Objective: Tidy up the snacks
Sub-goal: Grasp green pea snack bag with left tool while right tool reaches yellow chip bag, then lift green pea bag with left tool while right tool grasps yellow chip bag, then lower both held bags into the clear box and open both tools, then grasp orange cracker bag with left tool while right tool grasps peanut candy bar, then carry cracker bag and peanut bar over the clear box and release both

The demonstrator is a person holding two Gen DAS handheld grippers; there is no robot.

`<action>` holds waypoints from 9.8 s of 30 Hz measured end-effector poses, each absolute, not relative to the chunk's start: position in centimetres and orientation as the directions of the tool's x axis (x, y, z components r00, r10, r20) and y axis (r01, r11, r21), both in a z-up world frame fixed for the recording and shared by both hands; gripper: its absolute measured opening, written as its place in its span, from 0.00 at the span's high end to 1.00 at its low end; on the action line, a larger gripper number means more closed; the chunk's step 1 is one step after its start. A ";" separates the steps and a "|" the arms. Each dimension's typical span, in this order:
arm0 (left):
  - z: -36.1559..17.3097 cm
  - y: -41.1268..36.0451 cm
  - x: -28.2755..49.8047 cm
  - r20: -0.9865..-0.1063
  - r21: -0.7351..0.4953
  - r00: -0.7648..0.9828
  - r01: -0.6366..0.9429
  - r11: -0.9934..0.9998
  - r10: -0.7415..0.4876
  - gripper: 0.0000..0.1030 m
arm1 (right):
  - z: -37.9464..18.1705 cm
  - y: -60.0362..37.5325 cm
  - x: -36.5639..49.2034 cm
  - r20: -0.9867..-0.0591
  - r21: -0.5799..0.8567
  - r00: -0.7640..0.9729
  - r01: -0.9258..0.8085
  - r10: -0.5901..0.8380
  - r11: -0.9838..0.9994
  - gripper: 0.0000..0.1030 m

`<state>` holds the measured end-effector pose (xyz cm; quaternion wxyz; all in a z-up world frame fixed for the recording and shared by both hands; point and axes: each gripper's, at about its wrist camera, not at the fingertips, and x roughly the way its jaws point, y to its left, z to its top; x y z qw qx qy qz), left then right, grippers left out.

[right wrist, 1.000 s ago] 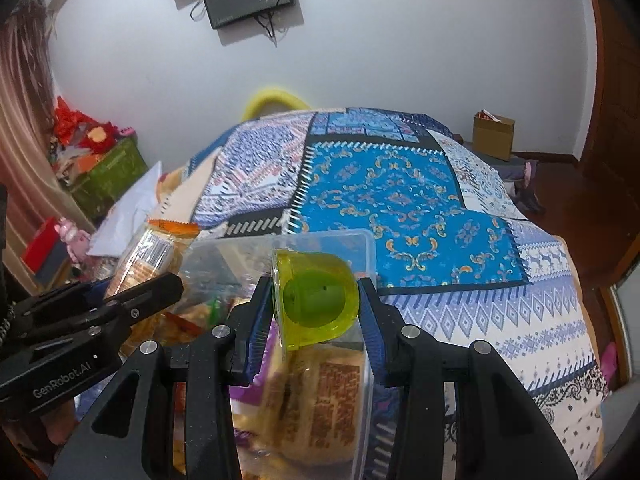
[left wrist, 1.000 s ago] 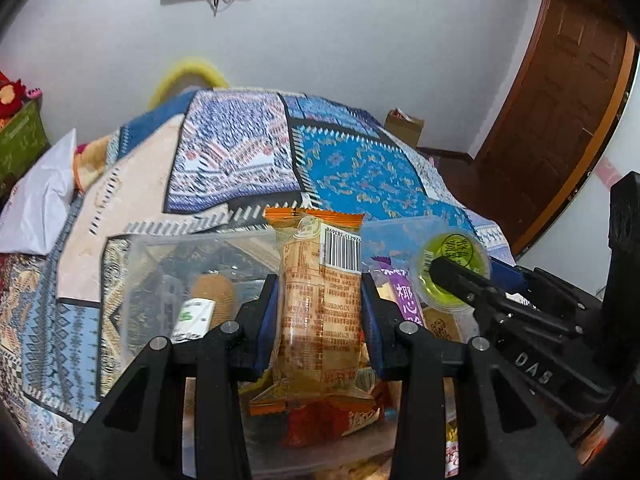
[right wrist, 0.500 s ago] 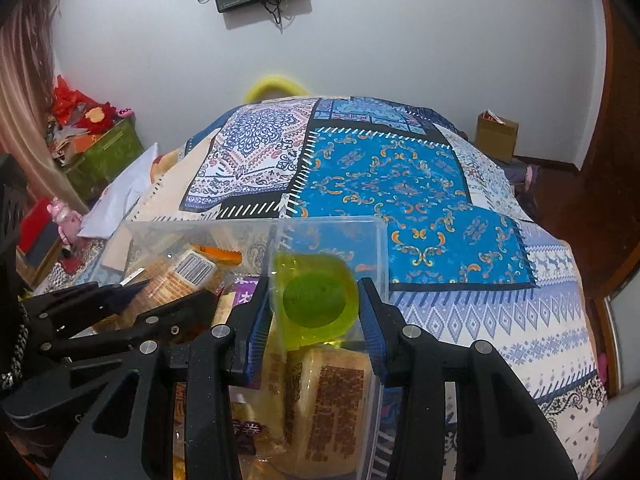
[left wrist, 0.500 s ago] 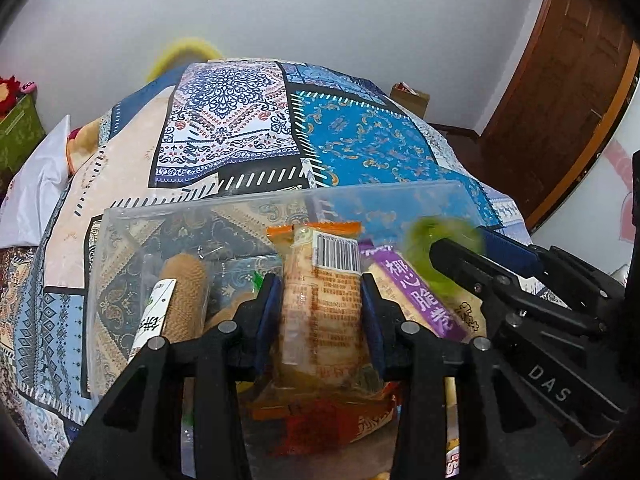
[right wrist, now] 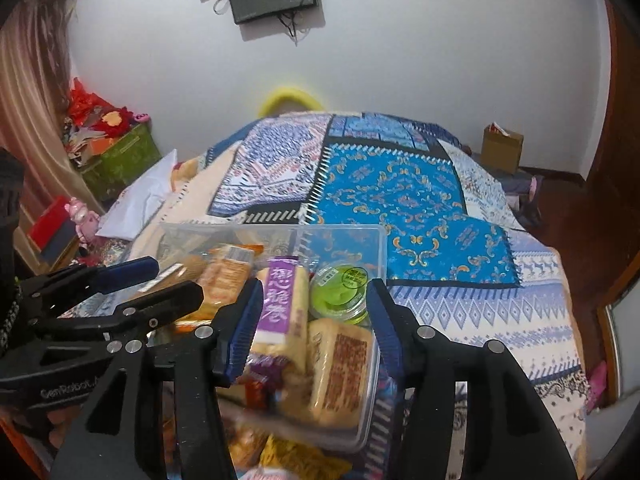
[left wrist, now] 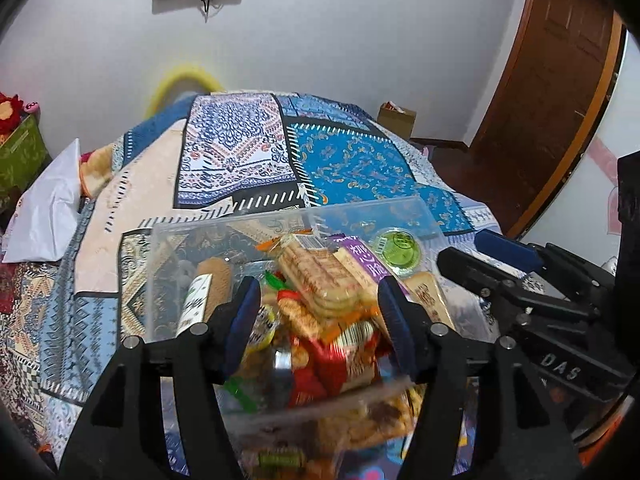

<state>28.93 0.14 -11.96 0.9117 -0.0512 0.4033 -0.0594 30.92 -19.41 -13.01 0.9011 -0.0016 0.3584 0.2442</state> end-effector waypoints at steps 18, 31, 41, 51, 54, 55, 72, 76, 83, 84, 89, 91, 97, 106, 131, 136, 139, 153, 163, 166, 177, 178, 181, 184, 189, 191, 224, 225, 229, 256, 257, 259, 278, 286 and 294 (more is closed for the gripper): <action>-13.2 3.2 17.6 -0.790 -0.096 0.605 0.039 0.995 -0.100 0.37 | -13.6 -21.8 21.9 -0.666 0.148 0.617 -0.440 0.418 0.886 0.39; -18.6 0.7 12.7 -0.857 -0.178 0.480 0.067 0.982 -0.188 0.37 | -18.7 -22.4 17.9 -0.756 0.191 0.515 -0.416 0.404 0.889 0.39; -21.5 -1.4 12.9 -0.878 -0.169 0.435 0.112 0.979 -0.201 0.38 | -19.7 -22.5 18.6 -0.771 0.220 0.493 -0.388 0.404 0.895 0.39; -19.5 -2.1 11.4 -0.837 -0.132 0.511 0.155 0.979 -0.194 0.57 | -20.2 -22.8 19.1 -0.779 0.223 0.487 -0.373 0.395 0.901 0.39; -17.8 -2.0 11.4 -0.810 -0.134 0.552 0.155 0.979 -0.198 0.57 | -20.2 -22.7 19.6 -0.780 0.223 0.486 -0.374 0.395 0.900 0.39; -17.2 -1.9 11.5 -0.799 -0.130 0.569 0.151 0.980 -0.194 0.57 | -20.2 -22.6 19.8 -0.779 0.222 0.487 -0.374 0.395 0.900 0.39; -15.9 0.0 16.0 -0.768 -0.126 0.616 0.119 0.985 -0.173 0.57 | -22.4 -20.1 24.8 -0.822 0.173 0.439 -0.413 0.362 0.894 0.39; -16.4 0.3 16.8 -0.771 -0.142 0.611 0.110 0.984 -0.180 0.57 | -22.9 -19.1 25.2 -0.828 0.132 0.448 -0.429 0.338 0.893 0.36; -16.9 0.3 17.2 -0.775 -0.155 0.604 0.098 0.983 -0.183 0.57 | -23.3 -18.4 25.0 -0.826 0.080 0.472 -0.442 0.308 0.894 0.51; -17.0 0.4 17.2 -0.775 -0.157 0.604 0.097 0.983 -0.184 0.57 | -23.3 -18.5 25.0 -0.824 0.087 0.473 -0.440 0.313 0.894 0.52; -16.5 0.7 16.9 -0.767 -0.157 0.616 0.089 0.984 -0.179 0.57 | -22.8 -19.3 24.2 -0.811 0.084 0.496 -0.426 0.310 0.901 0.56; -16.0 1.0 16.8 -0.760 -0.152 0.628 0.083 0.985 -0.170 0.57 | -22.3 -19.7 23.9 -0.806 0.100 0.497 -0.421 0.321 0.902 0.57; -14.5 2.0 16.8 -0.736 -0.152 0.659 0.064 0.986 -0.156 0.57 | -19.3 -21.2 22.7 -0.762 0.127 0.547 -0.398 0.347 0.909 0.57; -11.9 3.4 18.7 -0.700 -0.175 0.699 0.028 0.984 -0.145 0.57 | -14.0 -20.8 23.7 -0.672 0.124 0.633 -0.415 0.384 0.901 0.57; -14.9 4.5 30.2 -0.741 -0.181 0.665 -0.059 0.982 -0.097 0.57 | -14.2 -15.9 32.9 -0.647 0.103 0.658 -0.425 0.386 0.899 0.57; -16.2 4.6 32.2 -0.754 -0.207 0.647 -0.073 0.976 -0.112 0.57 | -15.9 -15.7 34.2 -0.674 0.098 0.644 -0.410 0.363 0.907 0.57; -16.6 4.3 33.5 -0.762 -0.188 0.642 -0.091 0.978 -0.087 0.57 | -16.7 -15.8 34.6 -0.684 0.120 0.628 -0.404 0.371 0.907 0.57; -16.5 4.3 33.8 -0.782 -0.183 0.618 -0.098 0.978 -0.084 0.48 | -16.8 -15.6 34.8 -0.706 0.119 0.609 -0.401 0.361 0.908 0.55; -11.5 3.1 28.7 -0.711 -0.167 0.694 -0.012 0.986 -0.112 0.39 | -13.3 -17.1 31.5 -0.655 0.100 0.652 -0.426 0.382 0.899 0.39; -10.4 3.3 26.7 -0.695 -0.177 0.709 -0.008 0.984 -0.119 0.39 | -12.0 -17.7 29.7 -0.626 0.108 0.671 -0.431 0.398 0.896 0.39; -12.5 4.1 20.1 -0.750 -0.163 0.650 -0.004 0.987 -0.121 0.39 | -11.9 -18.6 23.6 -0.614 0.107 0.662 -0.471 0.430 0.876 0.31; -12.9 4.2 19.8 -0.757 -0.162 0.642 -0.002 0.987 -0.123 0.39 | -12.3 -18.6 23.3 -0.623 0.104 0.654 -0.475 0.430 0.874 0.31; -14.8 4.0 18.6 -0.783 -0.163 0.607 0.010 0.987 -0.136 0.39 | -13.3 -18.7 22.6 -0.641 0.106 0.638 -0.478 0.428 0.872 0.31; -16.9 3.5 18.3 -0.815 -0.170 0.560 0.020 0.985 -0.151 0.39 | -14.4 -18.9 22.2 -0.663 0.114 0.616 -0.477 0.424 0.871 0.31; -19.4 2.4 18.3 -0.839 -0.193 0.511 0.035 0.980 -0.184 0.39 | -16.2 -19.4 21.9 -0.700 0.137 0.578 -0.468 0.419 0.873 0.31; -19.7 1.9 18.6 -0.838 -0.151 0.526 0.028 0.988 -0.143 0.38 | -16.9 -19.4 21.9 -0.715 0.142 0.563 -0.465 0.415 0.874 0.31; -20.4 8.1 14.4 -0.810 -0.169 0.579 -0.089 0.982 -0.087 0.43 | -21.8 -13.1 20.2 -0.791 0.285 0.265 -0.639 0.552 0.715 0.54; -20.3 8.2 14.2 -0.811 -0.169 0.579 -0.092 0.981 -0.085 0.43 | -21.7 -13.0 19.8 -0.797 0.262 0.275 -0.645 0.538 0.718 0.54; -20.1 8.6 13.6 -0.810 -0.179 0.580 -0.098 0.979 -0.090 0.43 | -20.9 -13.2 20.2 -0.799 0.196 0.335 -0.641 0.499 0.743 0.54; -19.9 9.4 13.4 -0.797 -0.226 0.591 -0.101 0.969 -0.124 0.43 | -20.4 -9.3 21.1 -0.816 0.181 0.219 -0.782 0.534 0.597 0.32; -19.8 9.6 13.3 -0.796 -0.227 0.593 -0.103 0.968 -0.124 0.43 | -20.1 -9.3 20.9 -0.813 0.163 0.239 -0.781 0.530 0.603 0.32; -19.6 9.8 13.1 -0.794 -0.227 0.595 -0.107 0.968 -0.121 0.43 | -19.7 -9.2 20.9 -0.812 0.111 0.288 -0.778 0.508 0.619 0.32; -18.8 10.0 12.8 -0.787 -0.218 0.609 -0.117 0.969 -0.103 0.43 | -21.9 -8.1 21.9 -0.825 0.171 0.253 -0.740 0.505 0.650 0.59; -15.7 8.5 14.0 -0.743 -0.204 0.661 -0.074 0.976 -0.105 0.43 | -17.5 -12.0 21.5 -0.748 0.164 0.378 -0.692 0.546 0.703 0.59; -12.0 7.3 17.5 -0.681 -0.205 0.721 -0.020 0.979 -0.128 0.43 | -12.9 -15.0 23.9 -0.661 0.150 0.525 -0.608 0.537 0.779 0.59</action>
